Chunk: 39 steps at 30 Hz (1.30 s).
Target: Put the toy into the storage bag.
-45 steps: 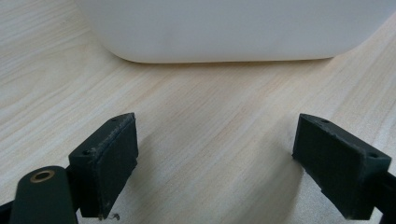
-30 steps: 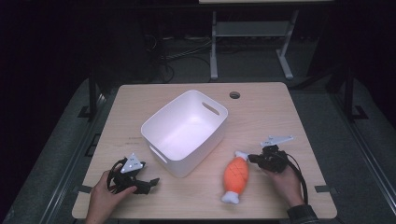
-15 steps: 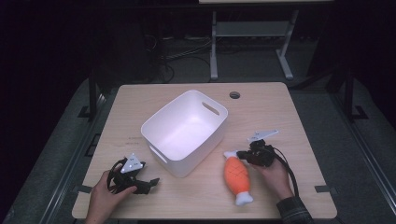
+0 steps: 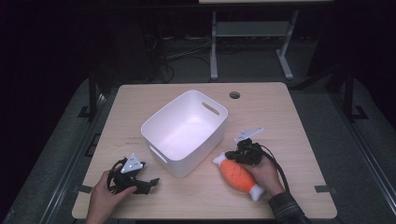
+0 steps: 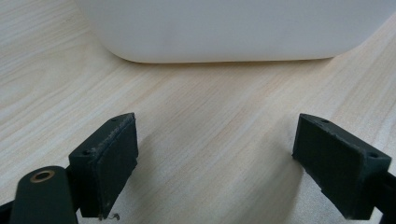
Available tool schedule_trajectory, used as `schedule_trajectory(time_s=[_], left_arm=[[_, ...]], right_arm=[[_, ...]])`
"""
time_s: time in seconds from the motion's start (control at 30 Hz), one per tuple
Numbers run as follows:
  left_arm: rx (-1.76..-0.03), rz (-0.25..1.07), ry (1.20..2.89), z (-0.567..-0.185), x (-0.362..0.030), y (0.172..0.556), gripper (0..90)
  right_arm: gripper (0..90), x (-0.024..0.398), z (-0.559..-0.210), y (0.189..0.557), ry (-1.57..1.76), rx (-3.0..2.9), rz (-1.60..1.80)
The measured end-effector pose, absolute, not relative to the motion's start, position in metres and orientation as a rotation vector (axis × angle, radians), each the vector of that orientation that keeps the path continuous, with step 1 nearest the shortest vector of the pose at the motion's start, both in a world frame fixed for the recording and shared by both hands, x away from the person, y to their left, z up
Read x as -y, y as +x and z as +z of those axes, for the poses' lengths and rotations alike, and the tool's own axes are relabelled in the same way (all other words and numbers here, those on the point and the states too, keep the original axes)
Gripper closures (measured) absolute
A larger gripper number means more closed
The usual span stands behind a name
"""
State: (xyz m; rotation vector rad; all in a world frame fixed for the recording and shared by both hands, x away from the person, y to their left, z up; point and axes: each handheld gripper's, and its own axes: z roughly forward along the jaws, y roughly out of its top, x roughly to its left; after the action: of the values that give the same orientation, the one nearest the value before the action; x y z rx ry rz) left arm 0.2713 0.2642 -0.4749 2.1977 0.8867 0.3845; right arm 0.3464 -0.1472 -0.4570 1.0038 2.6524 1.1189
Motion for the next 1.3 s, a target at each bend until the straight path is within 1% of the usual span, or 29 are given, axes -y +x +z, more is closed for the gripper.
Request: schedule_trajectory(time_s=[0.1,0.2,0.23,0.27,0.3,0.33,0.37,0.47,0.5,0.53,0.57,0.6,0.63,0.67,0.7,0.73,0.77,0.83,0.97,1.13,1.3], left_arm=[[-0.887,0.384,2.197,-0.475,-0.264,0.271,13.3],[-0.887,0.384,2.198,-0.475,-0.264,0.271,13.2],[-0.887,0.384,2.198,-0.475,-0.264,0.271,13.2],[-0.887,0.384,2.197,-0.475,-0.264,0.271,13.3],[-0.887,0.384,2.197,-0.475,-0.264,0.271,13.3],[-0.887,0.384,2.198,-0.475,-0.264,0.271,13.3],[-0.886,0.384,2.199,-0.475,-0.264,0.271,13.3],[-0.886,0.384,2.2,-0.475,-0.264,0.271,13.3],[-0.886,0.384,2.2,-0.475,-0.264,0.271,13.2],[-0.887,0.383,2.2,-0.475,-0.264,0.271,13.2],[-0.887,0.383,2.2,-0.475,-0.264,0.271,13.3],[-0.886,0.383,2.202,-0.475,-0.264,0.271,13.2],[-0.886,0.383,2.202,-0.475,-0.264,0.271,13.2],[-0.884,0.385,2.203,-0.475,-0.264,0.271,13.3],[-0.886,0.384,2.202,-0.475,-0.264,0.271,13.3],[-0.886,0.383,2.201,-0.475,-0.264,0.271,13.2],[-0.886,0.383,2.201,-0.475,-0.264,0.271,13.2],[-0.886,0.383,2.203,-0.475,-0.264,0.271,13.3],[-0.885,0.385,2.199,-0.475,-0.264,0.271,13.3],[-0.885,0.386,2.199,-0.475,-0.264,0.271,13.3],[-0.885,0.385,2.199,-0.475,-0.264,0.271,13.3]], right_arm=[[87.1,0.146,-0.454,0.347,0.996,-2.642,1.121],[84.0,0.15,-0.451,0.346,1.019,-2.637,1.12],[81.8,0.153,-0.45,0.345,1.029,-2.631,1.124],[73.6,0.158,-0.447,0.343,1.052,-2.613,1.132],[73.6,0.158,-0.447,0.343,1.052,-2.613,1.132],[70.2,0.16,-0.447,0.343,1.058,-2.61,1.133],[60.2,0.165,-0.445,0.341,1.078,-2.595,1.122],[48.9,0.171,-0.443,0.338,1.122,-2.577,1.129],[48.9,0.171,-0.443,0.338,1.122,-2.577,1.129],[44.1,0.175,-0.442,0.335,1.136,-2.561,1.138],[44.1,0.175,-0.442,0.335,1.136,-2.561,1.138],[40.1,0.178,-0.439,0.329,1.139,-2.552,1.142],[40.1,0.178,-0.439,0.329,1.139,-2.552,1.142],[34.8,0.18,-0.437,0.324,1.141,-2.559,1.15],[34.8,0.18,-0.437,0.324,1.141,-2.559,1.15],[31.6,0.183,-0.435,0.318,1.138,-2.56,1.176],[31.6,0.183,-0.435,0.318,1.138,-2.56,1.176],[26.2,0.184,-0.435,0.312,1.145,-2.563,1.193],[18.8,0.187,-0.437,0.298,1.155,-2.573,1.226],[15.5,0.189,-0.445,0.287,1.182,-2.591,1.263],[13.6,0.184,-0.448,0.288,1.172,-2.609,1.264]])
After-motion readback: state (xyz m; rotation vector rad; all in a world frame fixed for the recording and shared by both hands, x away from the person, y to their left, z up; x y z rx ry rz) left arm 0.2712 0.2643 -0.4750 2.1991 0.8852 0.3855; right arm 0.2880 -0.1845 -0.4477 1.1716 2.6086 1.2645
